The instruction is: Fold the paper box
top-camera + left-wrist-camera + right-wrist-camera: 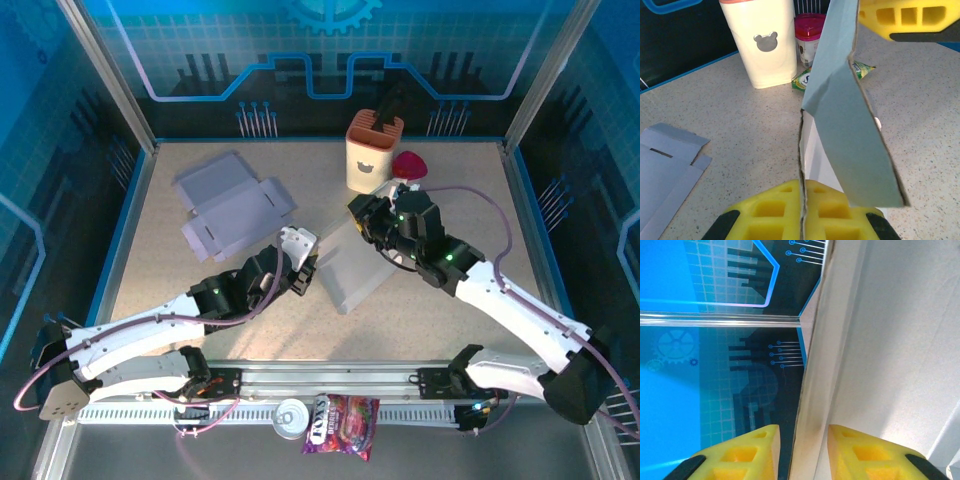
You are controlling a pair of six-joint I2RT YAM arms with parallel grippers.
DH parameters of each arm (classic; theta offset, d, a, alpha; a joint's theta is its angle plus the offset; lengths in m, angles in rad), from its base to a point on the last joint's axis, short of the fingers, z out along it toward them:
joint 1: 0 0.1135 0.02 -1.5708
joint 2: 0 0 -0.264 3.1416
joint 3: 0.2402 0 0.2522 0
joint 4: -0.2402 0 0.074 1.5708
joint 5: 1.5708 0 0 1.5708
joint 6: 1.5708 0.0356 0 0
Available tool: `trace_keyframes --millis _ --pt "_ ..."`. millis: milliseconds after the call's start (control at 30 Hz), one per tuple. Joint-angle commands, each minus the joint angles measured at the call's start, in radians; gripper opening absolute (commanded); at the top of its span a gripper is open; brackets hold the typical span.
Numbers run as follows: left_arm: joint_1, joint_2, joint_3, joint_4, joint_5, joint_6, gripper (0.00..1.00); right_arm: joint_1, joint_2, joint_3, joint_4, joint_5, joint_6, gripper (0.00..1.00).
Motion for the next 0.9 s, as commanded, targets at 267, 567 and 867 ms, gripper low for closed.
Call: trace_keyframes --millis 267,567,867 --pt "0.005 -0.005 0.036 0.001 0.009 0.021 0.0 -0.017 0.011 -0.001 0.027 -0.016 0.016 0.22" --pt "0.004 -0.005 0.035 0.004 0.012 0.022 0.0 -0.019 -0.002 -0.034 0.042 -0.002 0.036 0.07" --pt "0.018 -0.057 0.007 -0.022 0.012 -0.038 0.55 0.016 -0.046 -0.146 0.153 0.1 0.088 0.0"
